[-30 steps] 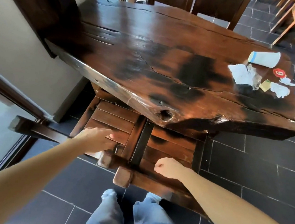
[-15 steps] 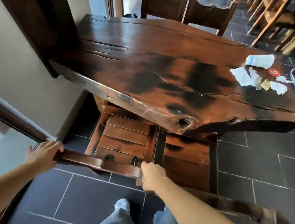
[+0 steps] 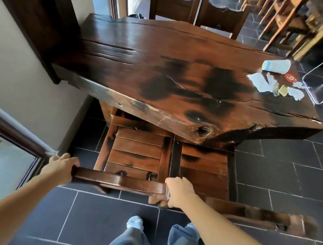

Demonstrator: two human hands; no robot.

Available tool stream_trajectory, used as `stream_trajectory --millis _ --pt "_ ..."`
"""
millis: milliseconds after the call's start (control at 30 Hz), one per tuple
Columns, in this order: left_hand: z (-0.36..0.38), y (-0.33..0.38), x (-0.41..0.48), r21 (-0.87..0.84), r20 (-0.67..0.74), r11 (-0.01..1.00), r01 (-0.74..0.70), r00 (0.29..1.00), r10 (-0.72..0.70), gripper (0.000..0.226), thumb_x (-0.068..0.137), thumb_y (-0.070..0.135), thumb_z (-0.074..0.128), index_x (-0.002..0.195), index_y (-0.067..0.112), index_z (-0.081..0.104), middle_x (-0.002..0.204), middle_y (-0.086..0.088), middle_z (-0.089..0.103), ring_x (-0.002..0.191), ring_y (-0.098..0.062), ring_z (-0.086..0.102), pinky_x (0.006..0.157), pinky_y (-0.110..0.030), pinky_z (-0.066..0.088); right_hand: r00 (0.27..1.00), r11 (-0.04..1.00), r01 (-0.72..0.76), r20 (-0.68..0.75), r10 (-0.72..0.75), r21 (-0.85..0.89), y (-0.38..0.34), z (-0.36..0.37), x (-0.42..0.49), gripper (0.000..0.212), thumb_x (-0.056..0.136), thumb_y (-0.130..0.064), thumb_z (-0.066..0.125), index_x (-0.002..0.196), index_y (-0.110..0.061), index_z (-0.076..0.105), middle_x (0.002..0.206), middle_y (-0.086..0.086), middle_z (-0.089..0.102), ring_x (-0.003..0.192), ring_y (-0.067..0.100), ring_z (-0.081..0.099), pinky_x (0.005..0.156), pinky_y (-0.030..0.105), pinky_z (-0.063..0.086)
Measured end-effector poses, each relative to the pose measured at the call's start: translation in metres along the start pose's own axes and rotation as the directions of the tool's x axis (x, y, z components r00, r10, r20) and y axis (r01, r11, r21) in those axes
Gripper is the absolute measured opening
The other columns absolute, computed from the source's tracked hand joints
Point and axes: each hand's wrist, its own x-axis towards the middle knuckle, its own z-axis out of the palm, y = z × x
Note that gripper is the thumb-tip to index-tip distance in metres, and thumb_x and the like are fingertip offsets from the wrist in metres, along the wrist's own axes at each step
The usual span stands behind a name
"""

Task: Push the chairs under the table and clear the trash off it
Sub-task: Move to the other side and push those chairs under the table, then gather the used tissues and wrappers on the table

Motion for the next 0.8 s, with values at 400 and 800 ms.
stream_trajectory --millis 400,800 --pt "-0.004 -0.004 -0.006 0.115 0.112 0.993 -0.024 0.994 0.011 0.041 0.075 0.01 0.046 0.105 0.037 0.053 0.124 0.007 0.046 0.107 -0.023 0.051 0.088 -0.032 0.047 0.996 0.996 0.076 -0.035 -0.078 -0.041 0.0 0.015 -0.01 0.05 0.08 -0.019 0.071 0.123 -0.009 0.047 0.121 0.012 0.06 0.114 0.03 0.056 0.108 0.041 0.031" --pt "-0.067 0.218 -0.039 0.122 -0.042 0.867 -0.484 0.87 0.492 0.066 0.096 0.045 0.039 0.151 0.029 0.005 0.16 0.007 0.004 0.148 -0.017 0.003 0.119 -0.04 0.003 0.896 0.945 0.049 -0.433 0.101 0.322 0.089 0.014 -0.086 0.059 0.096 -0.048 0.033 0.149 -0.023 0.023 0.159 -0.002 0.015 0.148 0.018 0.004 0.117 0.049 0.004"
